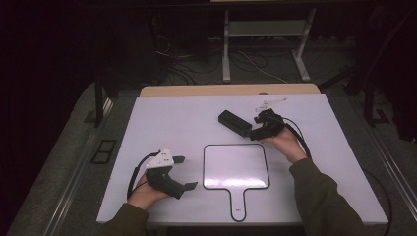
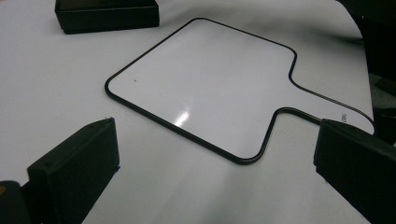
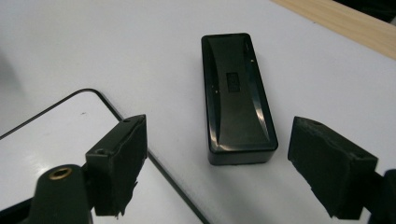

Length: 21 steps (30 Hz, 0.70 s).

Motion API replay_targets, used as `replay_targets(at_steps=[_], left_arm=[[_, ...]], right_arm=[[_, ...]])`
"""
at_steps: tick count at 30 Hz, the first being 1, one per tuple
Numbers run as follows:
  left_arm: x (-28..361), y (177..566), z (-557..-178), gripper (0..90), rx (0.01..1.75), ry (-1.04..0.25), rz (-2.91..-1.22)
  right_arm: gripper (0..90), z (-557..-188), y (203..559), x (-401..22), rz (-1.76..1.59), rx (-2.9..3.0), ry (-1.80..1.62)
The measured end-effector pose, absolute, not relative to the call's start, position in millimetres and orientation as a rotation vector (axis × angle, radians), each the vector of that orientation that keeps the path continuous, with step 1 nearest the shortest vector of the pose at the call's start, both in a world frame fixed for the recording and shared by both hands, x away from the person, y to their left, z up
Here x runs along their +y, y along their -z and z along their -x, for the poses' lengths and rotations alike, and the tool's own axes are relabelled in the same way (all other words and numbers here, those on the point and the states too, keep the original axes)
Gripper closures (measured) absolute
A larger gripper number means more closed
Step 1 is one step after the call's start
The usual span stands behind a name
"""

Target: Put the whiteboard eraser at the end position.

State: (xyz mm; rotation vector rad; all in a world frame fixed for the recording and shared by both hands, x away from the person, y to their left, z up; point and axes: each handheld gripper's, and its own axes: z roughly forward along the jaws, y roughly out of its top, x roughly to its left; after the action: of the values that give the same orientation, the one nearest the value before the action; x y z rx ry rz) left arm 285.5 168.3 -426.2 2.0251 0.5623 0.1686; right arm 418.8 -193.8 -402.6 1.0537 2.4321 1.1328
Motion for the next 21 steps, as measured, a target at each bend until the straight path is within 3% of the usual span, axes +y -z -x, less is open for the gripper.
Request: replay_targets(at_steps=[21], left_arm=[[170,428,-282,0.0,0.562,-0.174,-2.020]], right_arm=[[16.9,-357,409,-230,-1.050,2.353,-1.313]])
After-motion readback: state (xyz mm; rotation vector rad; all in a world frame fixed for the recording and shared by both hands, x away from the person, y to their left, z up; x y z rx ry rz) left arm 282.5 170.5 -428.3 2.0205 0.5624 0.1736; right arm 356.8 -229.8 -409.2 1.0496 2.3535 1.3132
